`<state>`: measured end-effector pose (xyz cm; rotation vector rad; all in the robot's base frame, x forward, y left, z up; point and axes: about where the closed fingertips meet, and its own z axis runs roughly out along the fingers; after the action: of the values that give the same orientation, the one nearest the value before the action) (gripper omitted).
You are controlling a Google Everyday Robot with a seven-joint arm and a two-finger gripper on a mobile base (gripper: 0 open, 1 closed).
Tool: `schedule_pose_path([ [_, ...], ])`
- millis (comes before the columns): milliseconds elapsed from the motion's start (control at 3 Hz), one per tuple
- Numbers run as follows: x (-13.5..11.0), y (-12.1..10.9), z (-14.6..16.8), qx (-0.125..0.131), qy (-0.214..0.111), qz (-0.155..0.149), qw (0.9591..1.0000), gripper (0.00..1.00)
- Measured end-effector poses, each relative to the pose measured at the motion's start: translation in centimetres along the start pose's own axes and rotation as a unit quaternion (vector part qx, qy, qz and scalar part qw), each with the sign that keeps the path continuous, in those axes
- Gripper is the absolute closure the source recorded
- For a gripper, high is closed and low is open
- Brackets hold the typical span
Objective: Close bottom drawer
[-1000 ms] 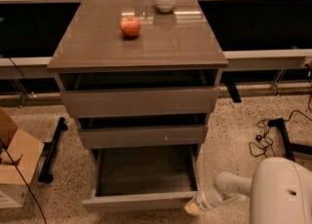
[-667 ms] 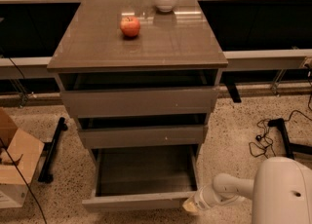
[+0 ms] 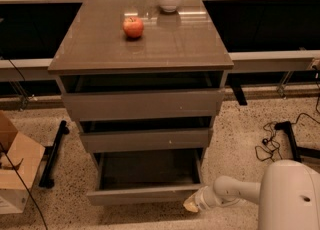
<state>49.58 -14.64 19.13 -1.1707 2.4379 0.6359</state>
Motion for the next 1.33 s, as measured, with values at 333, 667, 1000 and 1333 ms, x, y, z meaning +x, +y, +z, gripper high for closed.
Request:
schedule_pose_path([
  [333,-2.7,-1.7,0.6,0.006,-0.016,-0.026,0.9995,1.0],
  [667,-6.8,-4.4,1.6,0.015,-0.036,-0.06,0.9974,1.0],
  [1000,-6.8,-4.3,1.6,0.015,-0.036,-0.06,0.9974,1.0],
  [1333,-8.4,-5.8,2.0,0.019,-0.044,-0.071,0.9963,1.0],
])
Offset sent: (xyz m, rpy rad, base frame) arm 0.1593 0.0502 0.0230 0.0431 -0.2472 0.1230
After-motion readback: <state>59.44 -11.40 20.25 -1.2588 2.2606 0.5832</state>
